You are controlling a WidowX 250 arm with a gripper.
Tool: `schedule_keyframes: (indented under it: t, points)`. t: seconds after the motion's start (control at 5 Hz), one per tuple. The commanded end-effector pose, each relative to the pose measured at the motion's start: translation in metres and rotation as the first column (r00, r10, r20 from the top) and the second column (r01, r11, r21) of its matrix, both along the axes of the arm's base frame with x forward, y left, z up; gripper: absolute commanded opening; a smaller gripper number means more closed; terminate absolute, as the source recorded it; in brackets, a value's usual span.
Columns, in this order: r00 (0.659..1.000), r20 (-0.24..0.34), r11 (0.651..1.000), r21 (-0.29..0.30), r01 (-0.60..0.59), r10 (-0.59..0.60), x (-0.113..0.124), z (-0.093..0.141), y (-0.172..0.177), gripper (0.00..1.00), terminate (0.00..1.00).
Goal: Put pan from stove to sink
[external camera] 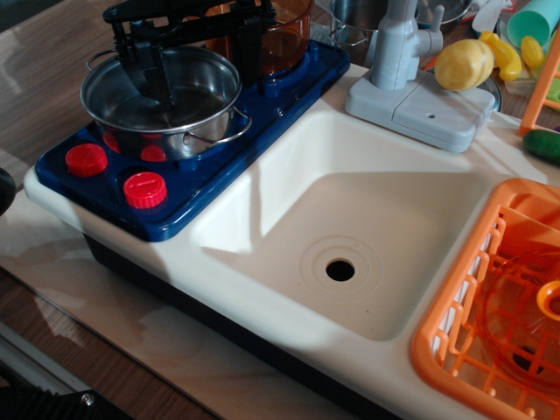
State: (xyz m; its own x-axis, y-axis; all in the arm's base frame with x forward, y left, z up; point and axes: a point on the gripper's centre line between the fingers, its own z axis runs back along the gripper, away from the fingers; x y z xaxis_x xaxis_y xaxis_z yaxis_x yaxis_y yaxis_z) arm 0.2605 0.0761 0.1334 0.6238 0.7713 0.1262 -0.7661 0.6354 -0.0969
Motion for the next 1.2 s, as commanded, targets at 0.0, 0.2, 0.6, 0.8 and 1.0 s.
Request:
schedule_keyframes:
  t: [0.0,0.2,0.6,0.8,1.0]
  points:
    - [1.000,0.026,1.000,-0.002,-0.015,0.015,0.001,0.003,0.005,0.00,0.00]
    - [0.999,0.021,1.000,0.000,-0.025,0.025,0.000,0.004,0.001,0.00,0.00]
    - [0.999,-0.009,0.998,0.048,-0.051,0.052,-0.001,0.020,-0.024,0.00,0.00]
    - [0.998,0.000,0.995,0.081,-0.063,0.063,-0.006,0.031,-0.050,0.00,0.00]
    - [0.998,-0.003,0.990,0.128,-0.065,0.066,-0.007,0.039,-0.077,0.00,0.00]
